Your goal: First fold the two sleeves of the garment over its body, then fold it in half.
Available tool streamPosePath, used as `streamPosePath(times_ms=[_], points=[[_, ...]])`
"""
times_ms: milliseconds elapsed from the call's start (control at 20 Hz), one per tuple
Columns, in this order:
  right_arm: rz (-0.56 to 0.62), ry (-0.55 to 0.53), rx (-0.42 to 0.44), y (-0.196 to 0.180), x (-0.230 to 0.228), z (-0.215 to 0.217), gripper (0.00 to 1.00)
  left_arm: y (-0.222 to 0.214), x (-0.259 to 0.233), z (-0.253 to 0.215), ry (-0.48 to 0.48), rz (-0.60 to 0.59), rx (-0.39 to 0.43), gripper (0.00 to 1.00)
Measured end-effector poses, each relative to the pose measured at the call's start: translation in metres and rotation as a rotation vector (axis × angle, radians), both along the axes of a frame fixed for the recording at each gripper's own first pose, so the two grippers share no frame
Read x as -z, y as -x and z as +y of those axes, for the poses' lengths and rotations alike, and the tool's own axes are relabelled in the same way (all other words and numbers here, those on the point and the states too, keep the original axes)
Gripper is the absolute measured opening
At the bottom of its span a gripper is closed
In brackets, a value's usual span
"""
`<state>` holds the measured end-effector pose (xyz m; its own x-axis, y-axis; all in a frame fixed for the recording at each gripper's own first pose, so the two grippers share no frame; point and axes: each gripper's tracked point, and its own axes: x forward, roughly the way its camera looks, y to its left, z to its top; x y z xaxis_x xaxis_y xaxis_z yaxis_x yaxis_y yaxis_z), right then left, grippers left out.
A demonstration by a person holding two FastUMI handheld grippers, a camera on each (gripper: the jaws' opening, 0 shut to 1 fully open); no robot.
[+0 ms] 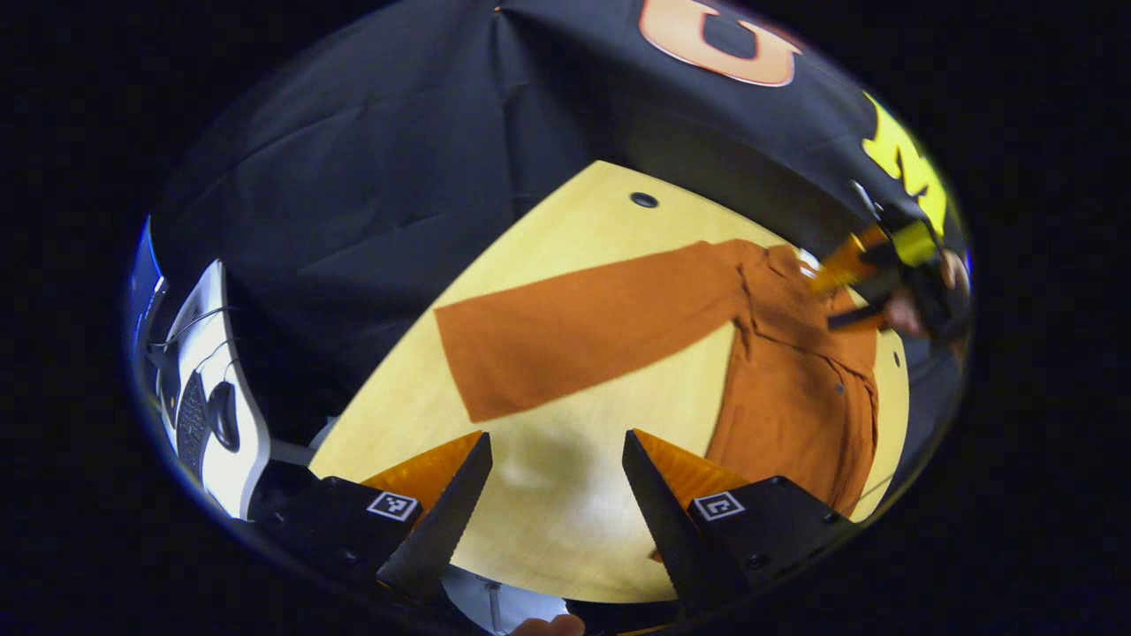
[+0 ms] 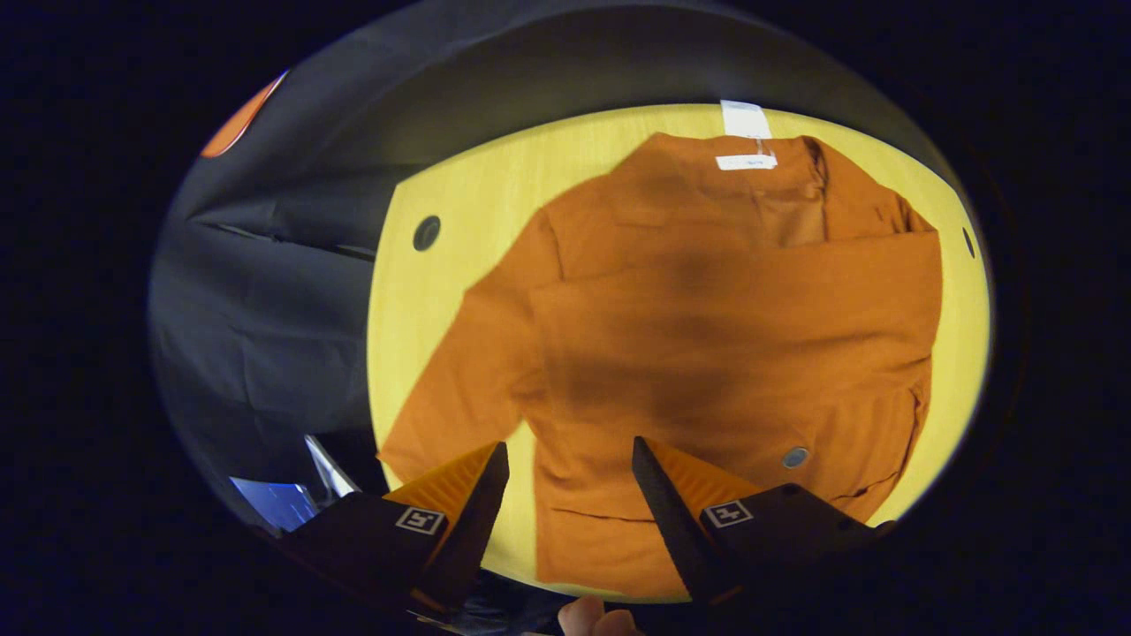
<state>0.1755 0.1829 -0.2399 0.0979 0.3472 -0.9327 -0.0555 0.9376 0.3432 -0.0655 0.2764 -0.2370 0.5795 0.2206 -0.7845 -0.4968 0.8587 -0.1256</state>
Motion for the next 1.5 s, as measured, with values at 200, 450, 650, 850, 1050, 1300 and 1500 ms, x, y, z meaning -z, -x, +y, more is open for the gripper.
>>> streamPosePath(times_ms=[200,450,650,850,1050,1300,1500], points=[[-0.008,0.016,-0.102,0.061,0.000,-0.045,0.94,-0.017,0.010,0.040,0.059,0.074,-0.118,0.97],[-0.073,0.049,-0.150,0.120,-0.003,-0.109,0.94,-0.052,0.035,0.062,0.262,0.154,-0.227,0.97],[-0.082,0.076,-0.139,0.157,0.008,-0.155,0.95,-0.059,0.050,0.088,0.283,0.255,-0.271,0.97],[-0.078,0.044,-0.013,0.174,0.006,-0.180,0.95,-0.059,0.064,0.096,0.310,0.287,-0.294,0.97],[-0.090,0.034,0.025,0.190,0.000,-0.195,0.95,-0.058,0.076,0.093,0.363,0.294,-0.302,0.97],[-0.064,0.006,0.132,0.195,-0.006,-0.194,0.95,-0.055,0.079,0.093,0.328,0.361,-0.248,0.92],[-0.015,-0.008,0.222,0.204,-0.004,-0.194,0.95,-0.056,0.082,0.089,0.282,0.392,-0.224,0.82]])
